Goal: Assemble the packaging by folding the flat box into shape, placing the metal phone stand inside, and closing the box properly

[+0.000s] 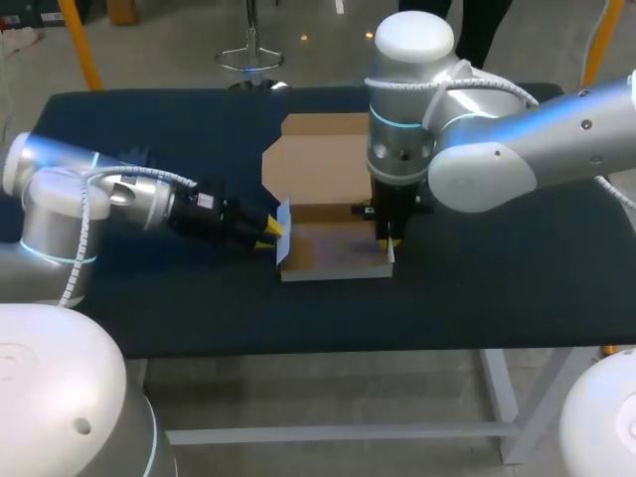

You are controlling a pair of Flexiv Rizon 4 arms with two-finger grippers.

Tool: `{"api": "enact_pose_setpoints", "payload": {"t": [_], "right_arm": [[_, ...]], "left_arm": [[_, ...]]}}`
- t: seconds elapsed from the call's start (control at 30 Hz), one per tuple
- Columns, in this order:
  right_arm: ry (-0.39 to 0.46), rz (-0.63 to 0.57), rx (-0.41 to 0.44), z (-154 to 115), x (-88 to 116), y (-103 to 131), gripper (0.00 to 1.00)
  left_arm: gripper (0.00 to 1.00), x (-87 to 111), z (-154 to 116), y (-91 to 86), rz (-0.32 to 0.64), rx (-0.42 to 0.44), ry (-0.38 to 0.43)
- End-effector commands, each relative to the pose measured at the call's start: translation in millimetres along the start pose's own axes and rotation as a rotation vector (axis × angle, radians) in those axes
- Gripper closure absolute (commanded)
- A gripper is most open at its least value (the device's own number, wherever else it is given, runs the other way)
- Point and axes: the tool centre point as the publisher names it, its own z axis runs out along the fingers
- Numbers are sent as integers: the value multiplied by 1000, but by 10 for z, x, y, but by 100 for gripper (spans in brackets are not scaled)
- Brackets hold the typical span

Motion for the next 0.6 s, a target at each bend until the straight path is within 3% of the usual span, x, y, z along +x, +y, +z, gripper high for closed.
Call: {"api": "enact_pose_setpoints", "payload": {"t": [0.03,0.6], "right_arm": [[-3,-1,4,-8,11,7,100],[-3,-1,4,-8,11,7,100]], "left_arm": [[61,19,25,-19,-1,-1,-14],[53,62,105,-55,36,39,-184]]}}
